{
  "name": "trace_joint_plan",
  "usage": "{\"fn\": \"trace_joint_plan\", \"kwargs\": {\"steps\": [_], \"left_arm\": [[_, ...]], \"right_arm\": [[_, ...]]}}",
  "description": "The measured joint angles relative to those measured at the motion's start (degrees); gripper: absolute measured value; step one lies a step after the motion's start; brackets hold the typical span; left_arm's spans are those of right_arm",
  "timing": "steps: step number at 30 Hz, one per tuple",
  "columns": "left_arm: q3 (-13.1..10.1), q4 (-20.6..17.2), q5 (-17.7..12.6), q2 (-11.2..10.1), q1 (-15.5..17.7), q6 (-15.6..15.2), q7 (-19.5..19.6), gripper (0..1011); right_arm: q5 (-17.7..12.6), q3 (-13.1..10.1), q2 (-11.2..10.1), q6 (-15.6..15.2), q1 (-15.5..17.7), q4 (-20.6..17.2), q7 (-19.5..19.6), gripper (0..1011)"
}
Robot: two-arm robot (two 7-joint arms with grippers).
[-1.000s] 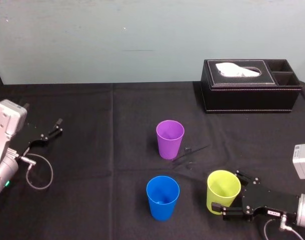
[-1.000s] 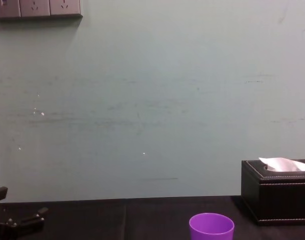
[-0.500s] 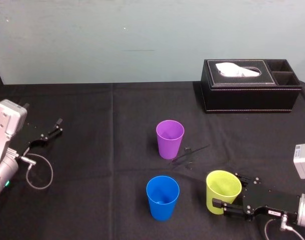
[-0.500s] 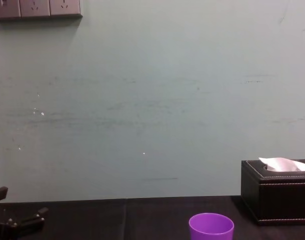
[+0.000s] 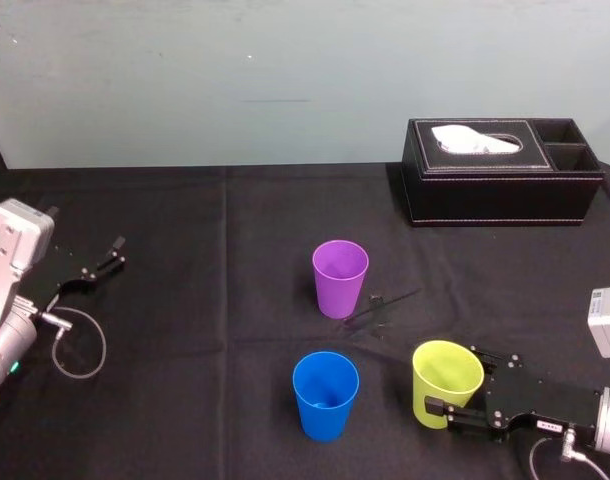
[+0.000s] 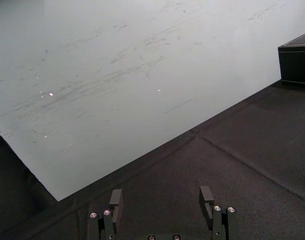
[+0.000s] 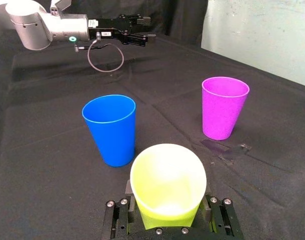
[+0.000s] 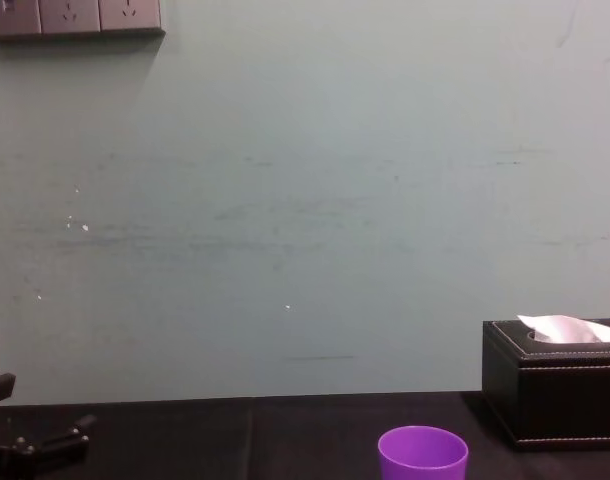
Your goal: Stack the three plastic cups sequentially using one hand.
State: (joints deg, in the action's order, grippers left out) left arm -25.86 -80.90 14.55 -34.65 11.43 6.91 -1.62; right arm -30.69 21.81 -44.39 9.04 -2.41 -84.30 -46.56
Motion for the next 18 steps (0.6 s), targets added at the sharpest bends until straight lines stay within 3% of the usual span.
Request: {"fn": "trace_joint_plan", "kwargs": {"steps": [9,18], "left_arm": [[0.0,0.0,0.0,0.0,0.0,0.0,0.0,1000],[0.0,0.0,0.0,0.0,0.0,0.0,0.0,1000]], "right_arm": [[1.8,-0.8,-0.5,-1.2,1.3,-2.8,4.4,729],[-2.0,-3.5,-2.0,-6.9,1.9,-7.6,6.2,729]]}}
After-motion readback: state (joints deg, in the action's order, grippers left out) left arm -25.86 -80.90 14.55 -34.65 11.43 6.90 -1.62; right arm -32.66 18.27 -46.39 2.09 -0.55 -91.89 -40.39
